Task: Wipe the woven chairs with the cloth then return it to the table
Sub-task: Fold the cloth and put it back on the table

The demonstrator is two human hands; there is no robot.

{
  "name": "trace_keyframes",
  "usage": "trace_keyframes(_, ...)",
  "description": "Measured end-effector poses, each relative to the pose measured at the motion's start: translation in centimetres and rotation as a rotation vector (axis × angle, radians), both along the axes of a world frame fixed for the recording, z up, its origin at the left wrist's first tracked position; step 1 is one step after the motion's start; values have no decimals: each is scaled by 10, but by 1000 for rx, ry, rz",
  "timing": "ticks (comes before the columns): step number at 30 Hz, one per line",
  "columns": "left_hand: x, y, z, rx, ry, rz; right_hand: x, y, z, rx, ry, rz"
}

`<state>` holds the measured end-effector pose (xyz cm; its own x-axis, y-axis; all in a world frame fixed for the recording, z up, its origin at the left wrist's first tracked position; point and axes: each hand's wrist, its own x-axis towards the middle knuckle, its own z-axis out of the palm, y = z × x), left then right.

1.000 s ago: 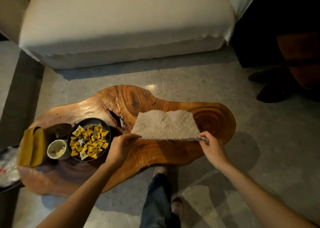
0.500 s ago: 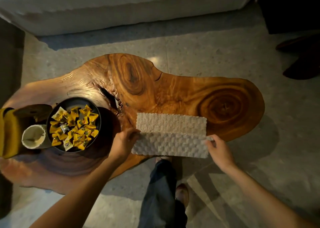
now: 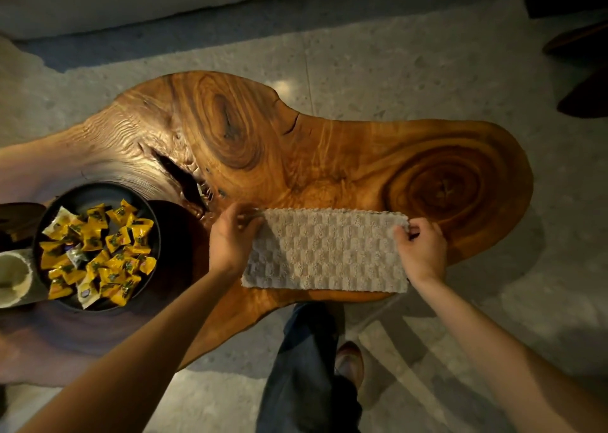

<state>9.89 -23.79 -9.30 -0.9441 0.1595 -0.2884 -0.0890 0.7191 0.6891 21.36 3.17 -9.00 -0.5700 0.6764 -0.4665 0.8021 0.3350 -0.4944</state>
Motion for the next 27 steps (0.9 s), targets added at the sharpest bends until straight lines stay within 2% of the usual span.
trace_keyframes(2,12,-1,3,-101,140,-34,6,-5,0,-3,21,-59)
trace_keyframes(4,28,-4,8,-188,250,-155,14,-10,-2,-10,-15,-81)
trace_keyframes(6,45,-8,9,-216,244,-324,23,-12,-4,-28,-68,-69)
trace_keyframes(8,58,-12,7,-220,156,-395,26,-12,-3,-53,-83,-58)
trace_keyframes(11,63,-14,4,-152,16,-294,22,-13,7,-82,-10,-50)
trace_keyframes(14,61,-11,6,-40,-11,-243,17,-19,25,-101,103,-16)
trace_keyframes(19,58,-8,14,128,-34,-131,0,-57,48,-176,243,169)
trace_keyframes(22,56,-16,13,66,6,-62,-14,-91,47,-231,263,283)
trace_keyframes(24,54,-21,11,41,-66,-1,-22,-114,43,-248,244,335)
trace_keyframes(27,53,-27,7,111,-209,44,-32,-142,33,-261,229,368)
